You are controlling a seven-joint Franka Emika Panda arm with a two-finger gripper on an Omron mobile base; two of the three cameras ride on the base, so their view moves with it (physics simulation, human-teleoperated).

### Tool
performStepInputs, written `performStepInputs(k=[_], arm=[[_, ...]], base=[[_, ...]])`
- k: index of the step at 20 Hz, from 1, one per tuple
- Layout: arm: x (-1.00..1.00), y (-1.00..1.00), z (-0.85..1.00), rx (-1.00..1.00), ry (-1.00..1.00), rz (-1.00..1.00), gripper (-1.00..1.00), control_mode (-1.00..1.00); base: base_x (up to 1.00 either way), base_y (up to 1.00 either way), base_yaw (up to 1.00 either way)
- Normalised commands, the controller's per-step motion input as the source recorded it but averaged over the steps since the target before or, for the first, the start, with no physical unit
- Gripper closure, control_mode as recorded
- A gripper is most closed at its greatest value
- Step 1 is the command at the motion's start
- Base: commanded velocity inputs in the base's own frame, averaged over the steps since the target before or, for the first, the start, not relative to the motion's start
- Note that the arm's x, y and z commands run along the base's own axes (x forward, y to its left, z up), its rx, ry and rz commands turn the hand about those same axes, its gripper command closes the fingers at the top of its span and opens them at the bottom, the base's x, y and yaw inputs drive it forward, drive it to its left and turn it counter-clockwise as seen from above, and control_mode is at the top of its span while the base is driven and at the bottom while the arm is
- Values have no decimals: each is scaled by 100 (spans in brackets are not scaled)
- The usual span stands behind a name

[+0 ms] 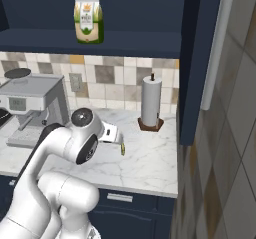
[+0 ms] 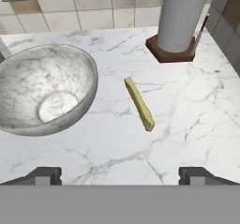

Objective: Pick the egg and butter from the fridge and place them by the bowl for mixing.

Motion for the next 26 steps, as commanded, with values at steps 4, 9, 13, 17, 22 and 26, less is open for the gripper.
performStepInputs(k=[4,9,13,17,22,26], arm=[[-32,6,18,0,-9,-4,-100,-100],[0,0,0,0,0,0,-100,100],[0,0,0,0,0,0,-100,100],[0,0,0,0,0,0,-100,100],[0,0,0,0,0,0,-100,100],[0,0,0,0,0,0,-100,100]], base=[[0,0,0],[-8,2,0],[-53,17,0],[-74,16,0],[-83,13,0],[-86,15,1]])
